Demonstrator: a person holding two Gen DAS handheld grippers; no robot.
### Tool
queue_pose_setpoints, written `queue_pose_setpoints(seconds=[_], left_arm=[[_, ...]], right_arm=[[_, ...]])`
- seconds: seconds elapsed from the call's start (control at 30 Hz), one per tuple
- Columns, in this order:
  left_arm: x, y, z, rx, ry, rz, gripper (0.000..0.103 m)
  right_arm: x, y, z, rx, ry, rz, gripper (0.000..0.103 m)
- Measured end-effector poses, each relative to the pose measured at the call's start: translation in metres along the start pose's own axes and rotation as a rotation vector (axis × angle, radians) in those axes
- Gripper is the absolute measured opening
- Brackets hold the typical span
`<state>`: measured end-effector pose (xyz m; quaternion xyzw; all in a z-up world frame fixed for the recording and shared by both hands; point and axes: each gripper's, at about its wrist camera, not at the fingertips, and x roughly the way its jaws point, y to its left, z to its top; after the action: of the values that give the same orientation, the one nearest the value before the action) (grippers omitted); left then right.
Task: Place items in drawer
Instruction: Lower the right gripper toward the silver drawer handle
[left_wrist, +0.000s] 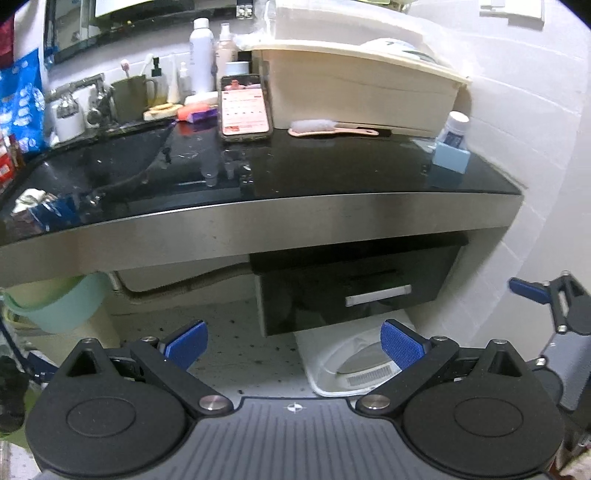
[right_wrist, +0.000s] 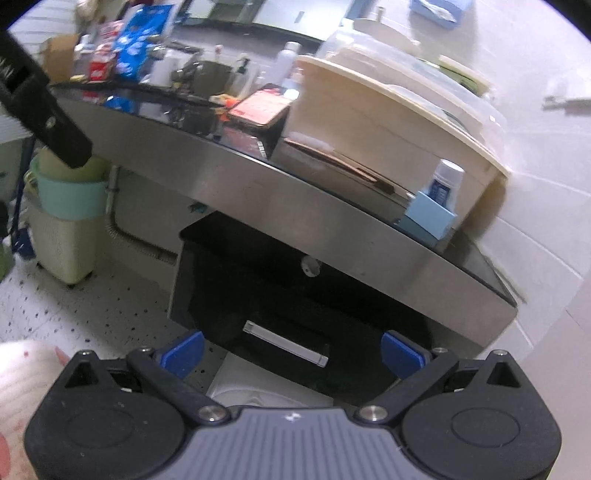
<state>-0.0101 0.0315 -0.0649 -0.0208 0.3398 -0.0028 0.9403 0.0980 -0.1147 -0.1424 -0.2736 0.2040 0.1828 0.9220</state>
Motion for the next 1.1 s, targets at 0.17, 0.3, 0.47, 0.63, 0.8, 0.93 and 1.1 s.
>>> queue_pose_setpoints(seconds=[0.17, 0.3, 0.47, 0.63, 0.8, 0.93, 1.1], left_arm=[[-0.007, 0.008, -0.010, -0.042, -0.119, -0.065, 0.101], [-0.008, 0.021, -0.014, -0.102, -0.123, -0.196, 0.102], [-0.001, 0.035, -0.012, -0.195, -0.037, -0.191, 0.102], [0.000, 0.029, -0.015, -0.101, -0.031, -0.069, 0.102], [-0.004, 0.028, -0.023, -0.084, -0.040, 0.005, 0.102], [-0.002, 0.029, -0.027, -0.032, -0.024, 0.055, 0.102], [-0.003, 0.026, -0.034, 0.045, -0.041, 0.136, 0.102]], right_arm=[[0.014, 0.009, 0.006, -0.083, -0.016, 0.026, 0.103], [0.010, 0.012, -0.010, -0.155, -0.022, 0.061, 0.103], [0.027, 0.016, -0.018, -0.271, -0.005, 0.099, 0.103], [0.047, 0.019, -0.023, -0.367, 0.029, 0.125, 0.103], [0.077, 0.025, -0.028, -0.458, 0.070, 0.168, 0.103], [0.111, 0.026, -0.031, -0.516, 0.125, 0.210, 0.103], [0.157, 0.040, -0.040, -0.652, 0.211, 0.242, 0.103]])
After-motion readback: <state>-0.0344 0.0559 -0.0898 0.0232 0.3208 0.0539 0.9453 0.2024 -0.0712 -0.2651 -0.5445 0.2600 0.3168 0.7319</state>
